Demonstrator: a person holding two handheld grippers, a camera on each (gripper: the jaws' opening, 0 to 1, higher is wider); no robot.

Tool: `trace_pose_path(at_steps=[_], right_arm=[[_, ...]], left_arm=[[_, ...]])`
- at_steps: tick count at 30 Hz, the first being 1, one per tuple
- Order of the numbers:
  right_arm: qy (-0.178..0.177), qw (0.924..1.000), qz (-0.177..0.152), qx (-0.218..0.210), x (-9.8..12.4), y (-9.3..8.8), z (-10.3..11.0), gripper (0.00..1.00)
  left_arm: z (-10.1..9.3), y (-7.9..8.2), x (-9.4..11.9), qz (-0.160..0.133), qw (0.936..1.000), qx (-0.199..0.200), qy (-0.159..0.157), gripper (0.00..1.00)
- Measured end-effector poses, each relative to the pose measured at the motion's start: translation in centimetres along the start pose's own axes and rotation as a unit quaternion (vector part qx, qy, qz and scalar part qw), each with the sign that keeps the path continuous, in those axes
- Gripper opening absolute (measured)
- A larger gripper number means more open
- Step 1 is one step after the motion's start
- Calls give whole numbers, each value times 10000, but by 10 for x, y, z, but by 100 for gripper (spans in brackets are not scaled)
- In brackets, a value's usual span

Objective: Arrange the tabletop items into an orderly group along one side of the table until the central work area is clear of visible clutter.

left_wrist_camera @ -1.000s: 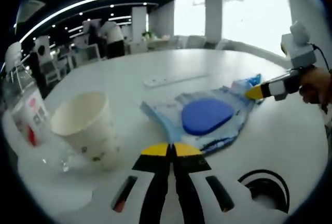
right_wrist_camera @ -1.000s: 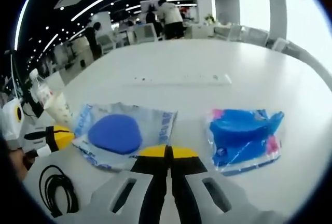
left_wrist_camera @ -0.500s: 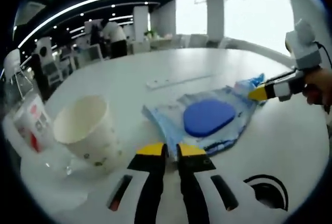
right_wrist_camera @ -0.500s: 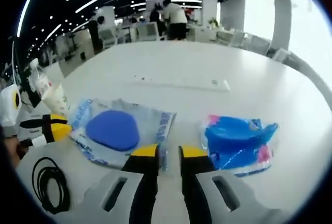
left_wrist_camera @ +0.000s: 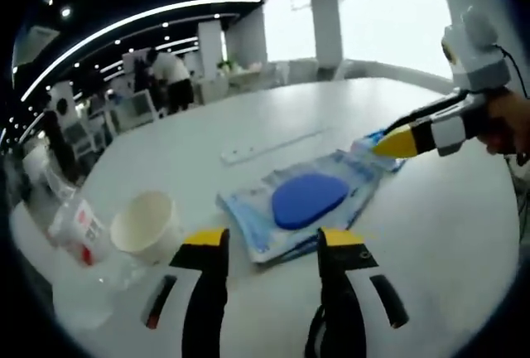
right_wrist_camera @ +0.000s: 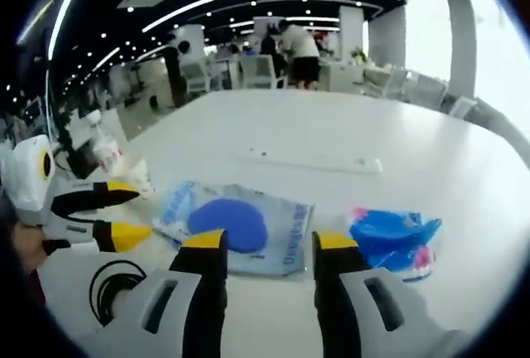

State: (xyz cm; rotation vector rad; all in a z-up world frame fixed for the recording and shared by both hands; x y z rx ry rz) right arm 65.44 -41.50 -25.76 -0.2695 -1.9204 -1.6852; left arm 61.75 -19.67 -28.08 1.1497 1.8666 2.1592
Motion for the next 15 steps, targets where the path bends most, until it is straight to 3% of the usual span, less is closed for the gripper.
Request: trace_pose_path(at_steps=[7, 15], right_arm=[[623, 9974, 279, -218, 20, -3, 16, 60], [866, 9947, 557, -50, 40, -17, 22, 75]], left_arm=[[-18, 9, 18, -42, 9997, -21, -247, 59], [-43, 15, 45, -87, 9970, 153, -748, 84]])
Point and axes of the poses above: the point that each gripper's makers call its tool centre point, and the gripper's own axes: x roughly backward along the fingers, z roughly to its left, y roughly out of its top, the point moved 10 cm from there along x, roughly backward along the fingers, and after that the axes turned 11 degrees about -y, right-handed, at the moved point
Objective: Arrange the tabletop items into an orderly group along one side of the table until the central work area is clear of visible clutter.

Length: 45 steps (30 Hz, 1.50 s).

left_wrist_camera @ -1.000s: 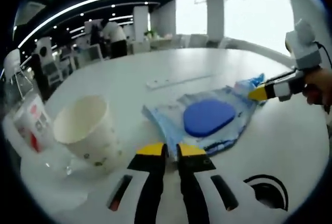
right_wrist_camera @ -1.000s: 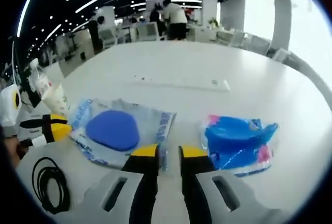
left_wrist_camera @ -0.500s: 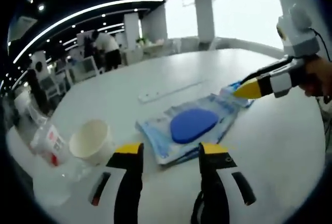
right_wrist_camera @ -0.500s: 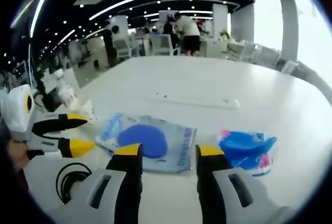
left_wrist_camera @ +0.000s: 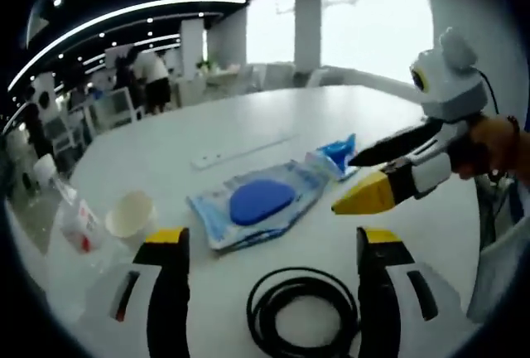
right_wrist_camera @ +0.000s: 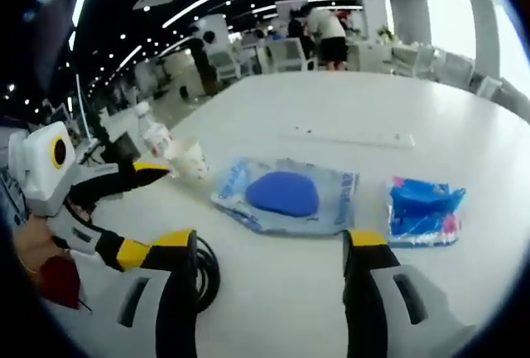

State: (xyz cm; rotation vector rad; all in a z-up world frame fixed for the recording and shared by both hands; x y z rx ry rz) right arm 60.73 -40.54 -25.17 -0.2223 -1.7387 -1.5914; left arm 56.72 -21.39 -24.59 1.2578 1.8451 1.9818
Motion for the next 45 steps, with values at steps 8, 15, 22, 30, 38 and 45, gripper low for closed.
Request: trace_pose_path(at_steps=[8, 15, 22, 30, 38, 45], right_arm=[[210, 9994, 195, 194, 14, -15, 11, 80], [354, 9988, 300, 174, 25, -25, 20, 81], [384, 9980, 450, 226, 30, -39, 34, 81], [408, 9965, 694, 239, 25, -58, 53, 78], [409, 9955, 834, 187, 16, -70, 67, 73], [400, 9945, 971, 12, 9, -76, 77, 64]], left_arm=[[-22, 9, 24, -76, 9992, -336, -185, 96], [-39, 7, 50, -125, 9990, -364, -214, 99], [-56, 0, 77, -60, 9986, -446, -274, 99], [-71, -11, 103, -38, 9990, -327, -297, 99], [-73, -23, 129, 232, 9994, -254, -20, 99], [-76, -37, 138, 106, 9999, 54, 65, 99]])
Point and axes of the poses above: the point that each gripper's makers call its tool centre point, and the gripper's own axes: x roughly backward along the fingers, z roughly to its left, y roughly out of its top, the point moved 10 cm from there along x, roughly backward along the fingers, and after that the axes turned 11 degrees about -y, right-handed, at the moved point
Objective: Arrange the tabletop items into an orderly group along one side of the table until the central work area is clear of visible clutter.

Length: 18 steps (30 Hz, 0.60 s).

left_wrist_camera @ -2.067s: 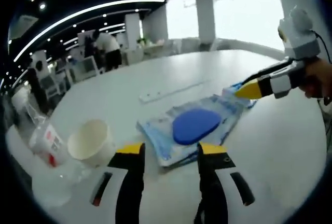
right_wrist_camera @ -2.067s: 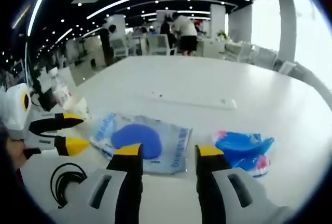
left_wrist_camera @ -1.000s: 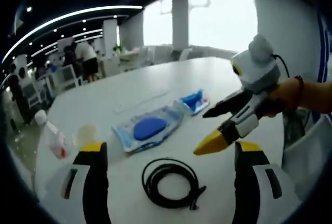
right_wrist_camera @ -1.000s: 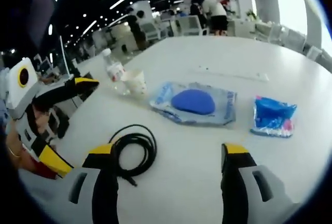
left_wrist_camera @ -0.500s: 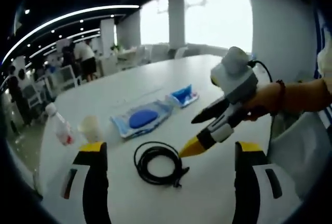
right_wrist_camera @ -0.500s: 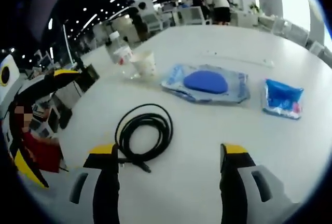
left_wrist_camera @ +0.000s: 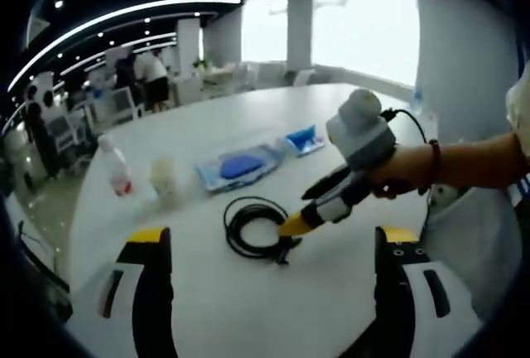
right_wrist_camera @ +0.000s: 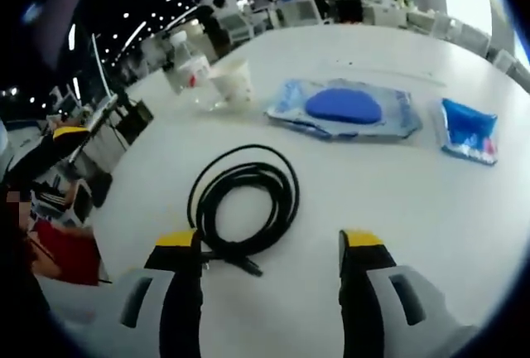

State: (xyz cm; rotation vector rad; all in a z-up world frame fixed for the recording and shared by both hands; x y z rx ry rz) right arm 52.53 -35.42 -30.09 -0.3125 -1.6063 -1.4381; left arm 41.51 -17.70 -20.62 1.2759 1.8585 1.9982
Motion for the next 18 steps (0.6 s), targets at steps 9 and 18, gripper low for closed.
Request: trace_pose_path(at_steps=[9, 18], right_arm=[[-314, 9986, 162, -383, -10, -2, 3, 50], [-555, 9956, 353, -662, -19, -3, 15, 36]], left_arm=[[4, -11, 0, -20, 9998, 154, 136, 97], [3, -13, 2, -155, 9995, 213, 163, 96]])
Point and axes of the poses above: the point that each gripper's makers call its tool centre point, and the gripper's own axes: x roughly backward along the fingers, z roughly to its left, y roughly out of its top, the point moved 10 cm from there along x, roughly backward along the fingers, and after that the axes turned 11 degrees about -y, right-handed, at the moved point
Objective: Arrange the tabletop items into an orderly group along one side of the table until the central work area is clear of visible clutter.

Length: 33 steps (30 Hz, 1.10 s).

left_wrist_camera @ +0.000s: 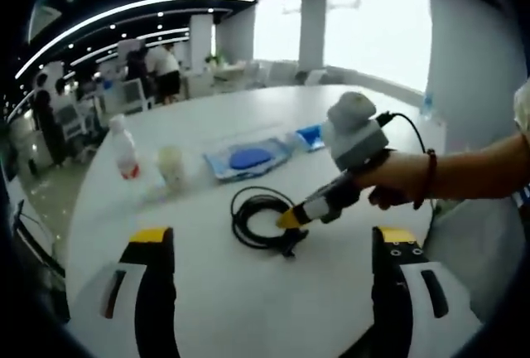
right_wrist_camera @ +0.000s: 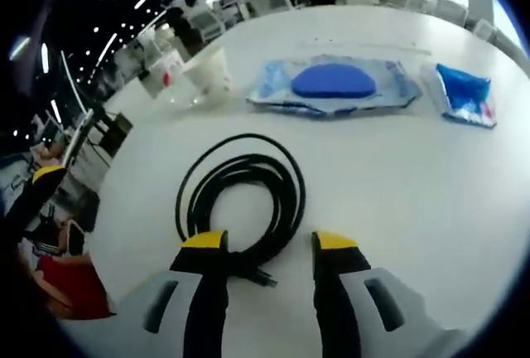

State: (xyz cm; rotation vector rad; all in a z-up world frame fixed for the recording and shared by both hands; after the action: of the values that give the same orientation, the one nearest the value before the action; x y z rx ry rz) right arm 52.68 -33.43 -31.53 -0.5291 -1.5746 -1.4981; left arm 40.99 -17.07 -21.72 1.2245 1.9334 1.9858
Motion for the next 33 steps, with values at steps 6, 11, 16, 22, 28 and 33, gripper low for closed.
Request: trace_pose_path(at_steps=[6, 11, 16, 22, 28, 33], right_arm=[[-274, 9995, 145, -83, -2, 4, 2, 26], [-514, 9985, 196, 6, -5, 5, 3, 17], [-655, 9976, 228, -64, -6, 6, 4, 10], [-548, 9977, 229, -331, -4, 11, 2, 6], [-289, 9979, 122, -571, 5, 18, 0, 4], [-209, 9977, -80, -641, 18, 26, -6, 4]], left_arm=[[-5, -9, 4, -132, 9995, 261, -108, 95], [-3, -4, 3, -223, 9997, 106, 34, 93], [-4, -6, 3, -244, 9994, 222, -67, 92], [-2, -6, 4, -221, 9996, 197, 17, 91], [-4, -5, -1, -75, 9999, 108, -27, 89], [-7, -4, -2, -180, 9995, 197, -166, 89]])
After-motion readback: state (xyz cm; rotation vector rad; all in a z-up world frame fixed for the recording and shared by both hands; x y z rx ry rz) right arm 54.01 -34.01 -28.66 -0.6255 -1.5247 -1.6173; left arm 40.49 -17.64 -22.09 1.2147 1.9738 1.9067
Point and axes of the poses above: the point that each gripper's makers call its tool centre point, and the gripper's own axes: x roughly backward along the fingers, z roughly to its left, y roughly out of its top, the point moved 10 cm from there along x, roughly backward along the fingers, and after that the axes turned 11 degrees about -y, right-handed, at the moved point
